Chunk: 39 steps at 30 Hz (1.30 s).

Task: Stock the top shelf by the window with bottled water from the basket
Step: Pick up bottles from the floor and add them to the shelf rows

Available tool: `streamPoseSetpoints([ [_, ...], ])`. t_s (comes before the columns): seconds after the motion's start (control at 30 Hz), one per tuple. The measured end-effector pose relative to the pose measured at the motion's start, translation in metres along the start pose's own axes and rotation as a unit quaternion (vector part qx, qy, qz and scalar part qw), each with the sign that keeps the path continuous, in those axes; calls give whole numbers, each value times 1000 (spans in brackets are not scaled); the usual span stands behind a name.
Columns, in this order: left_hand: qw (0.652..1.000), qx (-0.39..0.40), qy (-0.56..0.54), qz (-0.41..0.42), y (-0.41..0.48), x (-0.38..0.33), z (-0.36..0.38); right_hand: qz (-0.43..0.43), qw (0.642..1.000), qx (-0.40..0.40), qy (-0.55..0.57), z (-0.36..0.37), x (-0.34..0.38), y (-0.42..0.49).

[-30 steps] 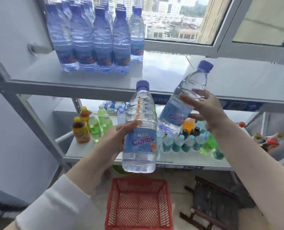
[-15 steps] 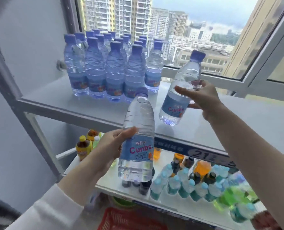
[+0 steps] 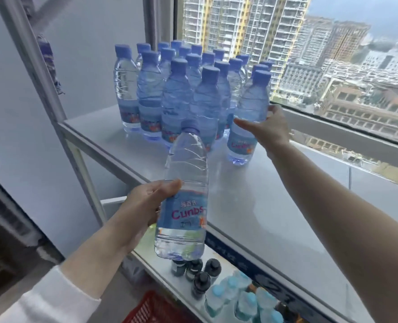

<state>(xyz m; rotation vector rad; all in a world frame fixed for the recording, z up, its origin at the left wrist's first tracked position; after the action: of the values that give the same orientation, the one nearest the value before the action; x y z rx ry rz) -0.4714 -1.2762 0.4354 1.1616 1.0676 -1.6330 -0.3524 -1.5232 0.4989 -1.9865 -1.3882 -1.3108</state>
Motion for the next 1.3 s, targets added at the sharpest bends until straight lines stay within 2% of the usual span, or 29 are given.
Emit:
streamPoseSetpoints([
  [0.3, 1000, -19, -2, -7, 8, -2, -6, -40, 995, -52, -72, 23, 4, 5],
  [0.5, 1000, -3, 12, -6, 10, -6, -7, -62, 997, 0, -35, 18, -6, 2],
  [0.57, 1000, 2, 19, -1, 11, -6, -8, -62, 998, 1, -29, 14, -8, 1],
  [0.77, 999, 26, 28, 8, 13, -9, -12, -48, 995, -66, -48, 21, -2, -4],
  [0.93, 999, 23, 27, 19, 14, -13, -9, -29, 995, -50, -76, 12, 3, -13],
  [1.0, 999, 31, 29, 23, 16, -16, -5, -32, 997, -48, -47, -1, 13, -24],
  [1.03, 999, 36, 27, 23, 17, -18, -1, -39, 999, -23, -16, -7, 21, -32],
  [1.1, 998, 52, 22, 27, 22, -23, 6, -46, 995, 90, 21, -17, 40, -53],
  [1.2, 994, 102, 22, 43, 33, -30, 22, -25, 964, 263, 12, -27, 57, -74],
  [1.3, 987, 143, 36, 56, 41, -40, 39, -22, 956, 290, 35, -46, 66, -75],
])
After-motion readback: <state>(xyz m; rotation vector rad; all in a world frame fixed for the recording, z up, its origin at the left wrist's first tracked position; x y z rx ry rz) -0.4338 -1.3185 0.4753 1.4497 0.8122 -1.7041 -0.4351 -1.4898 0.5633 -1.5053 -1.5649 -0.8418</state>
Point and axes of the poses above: each hand's wrist, its own y-axis towards the middle knuckle, its own z-axis out of the palm, x = y × z, the point moved 2 cm from there along y, towards the middle knuckle, and after that the axes turned 7 degrees about -y, right-handed, at the moved point
